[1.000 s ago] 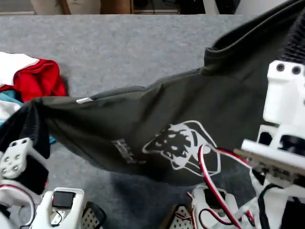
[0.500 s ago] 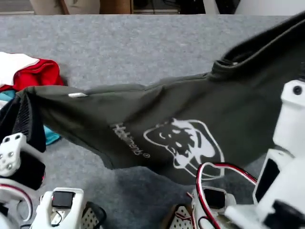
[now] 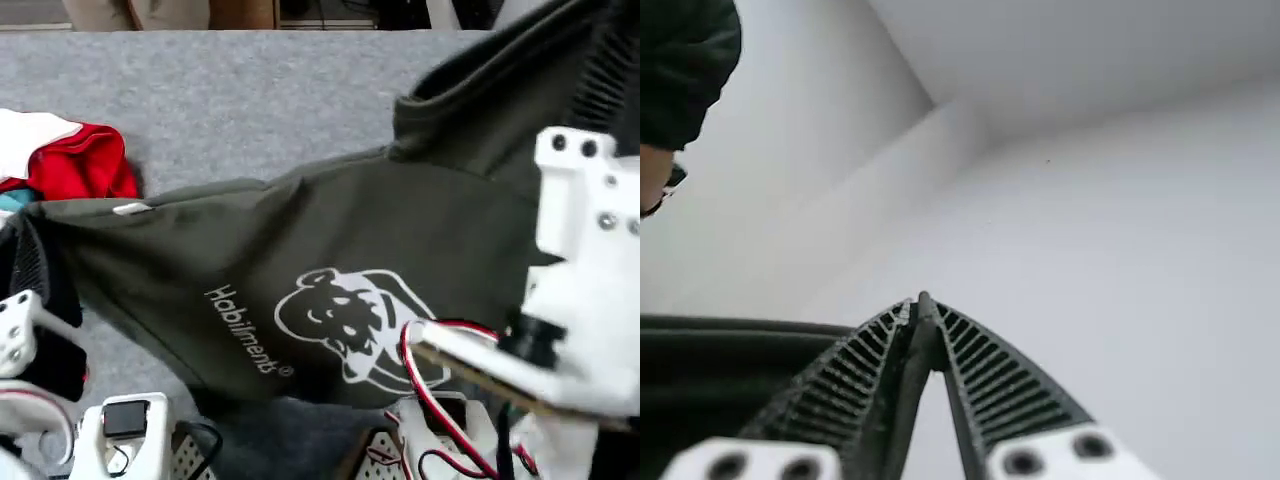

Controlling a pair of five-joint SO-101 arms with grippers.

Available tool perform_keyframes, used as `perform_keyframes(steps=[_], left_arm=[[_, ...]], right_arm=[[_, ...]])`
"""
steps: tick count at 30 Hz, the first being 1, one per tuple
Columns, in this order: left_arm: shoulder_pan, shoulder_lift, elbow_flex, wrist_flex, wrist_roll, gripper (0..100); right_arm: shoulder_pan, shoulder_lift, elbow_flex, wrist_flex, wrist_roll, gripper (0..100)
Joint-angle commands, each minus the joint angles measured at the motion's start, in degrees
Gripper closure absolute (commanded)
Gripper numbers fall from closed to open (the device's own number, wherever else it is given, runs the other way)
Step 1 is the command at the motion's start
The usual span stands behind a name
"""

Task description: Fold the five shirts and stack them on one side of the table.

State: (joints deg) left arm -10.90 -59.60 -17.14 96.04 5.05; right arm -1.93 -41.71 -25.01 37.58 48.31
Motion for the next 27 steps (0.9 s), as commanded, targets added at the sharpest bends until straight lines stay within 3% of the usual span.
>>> perform_keyframes(steps=[1,7,13,17,22,27], left_arm=[[-0.35,0.04,4.75,-1.67,-0.18,98],[-0.44,0.04,23.38,-16.44,-0.09,98],[-0.35,1.27,43.87,-43.6,-0.09,98],[-0.35,8.22,49.49,-57.67,-0.09,98],[-0.53,20.62,40.44,-59.6,-0.09,98],[-0.44,30.11,23.38,-52.22,-0.09,98]], right_arm=[[-0.31,0.4,6.11,0.18,0.26,99.4],[-1.01,0.84,19.56,-2.11,0.26,99.4],[-2.42,6.29,35.38,-25.23,0.18,99.4],[-2.42,14.99,37.85,-37.01,0.18,99.4],[-2.51,25.8,28.79,-39.47,0.09,99.4],[-2.51,35.3,14.02,-39.21,-2.11,99.4]])
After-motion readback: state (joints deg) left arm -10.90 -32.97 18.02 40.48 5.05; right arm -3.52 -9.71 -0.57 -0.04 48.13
